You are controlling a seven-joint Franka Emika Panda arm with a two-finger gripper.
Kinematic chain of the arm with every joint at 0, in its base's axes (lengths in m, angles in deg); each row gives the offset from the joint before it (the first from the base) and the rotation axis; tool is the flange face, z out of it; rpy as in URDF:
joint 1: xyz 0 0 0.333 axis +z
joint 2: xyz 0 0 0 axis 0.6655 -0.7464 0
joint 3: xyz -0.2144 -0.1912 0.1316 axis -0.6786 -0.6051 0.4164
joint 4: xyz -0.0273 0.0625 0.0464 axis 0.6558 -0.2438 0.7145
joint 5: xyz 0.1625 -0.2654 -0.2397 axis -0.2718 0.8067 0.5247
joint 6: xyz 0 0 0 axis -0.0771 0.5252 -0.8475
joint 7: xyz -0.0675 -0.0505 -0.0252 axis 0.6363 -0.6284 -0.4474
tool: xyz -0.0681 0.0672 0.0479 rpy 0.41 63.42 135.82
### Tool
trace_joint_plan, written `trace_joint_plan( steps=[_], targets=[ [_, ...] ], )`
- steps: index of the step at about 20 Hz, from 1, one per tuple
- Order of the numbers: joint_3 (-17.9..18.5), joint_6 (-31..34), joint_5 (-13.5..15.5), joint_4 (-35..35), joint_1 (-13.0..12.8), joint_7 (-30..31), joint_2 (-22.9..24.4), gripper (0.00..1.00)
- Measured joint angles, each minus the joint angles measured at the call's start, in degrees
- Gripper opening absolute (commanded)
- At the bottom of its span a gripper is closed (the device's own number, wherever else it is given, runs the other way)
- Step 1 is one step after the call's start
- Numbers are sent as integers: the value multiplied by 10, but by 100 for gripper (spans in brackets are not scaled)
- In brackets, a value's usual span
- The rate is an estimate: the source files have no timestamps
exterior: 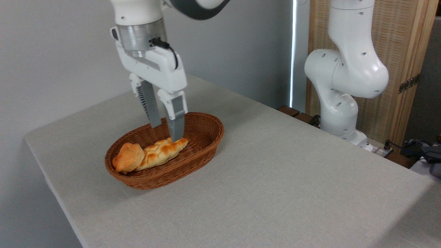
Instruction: Put bread into the basket
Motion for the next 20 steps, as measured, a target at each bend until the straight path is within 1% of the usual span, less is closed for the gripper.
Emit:
trace_joint_plan(
  steps=[3, 5, 7, 10, 16, 20],
  targets=[
    [36, 16, 0, 0, 0, -34, 20, 100],
    [49, 35, 0, 6, 0, -37, 26, 100],
    [58, 61, 0, 25, 0, -37, 24, 100],
    [63, 75, 0, 44, 0, -37, 16, 100],
    [62, 75, 0, 62, -3, -37, -8, 100],
    [63, 75, 0, 72, -3, -37, -12, 100]
  ],
)
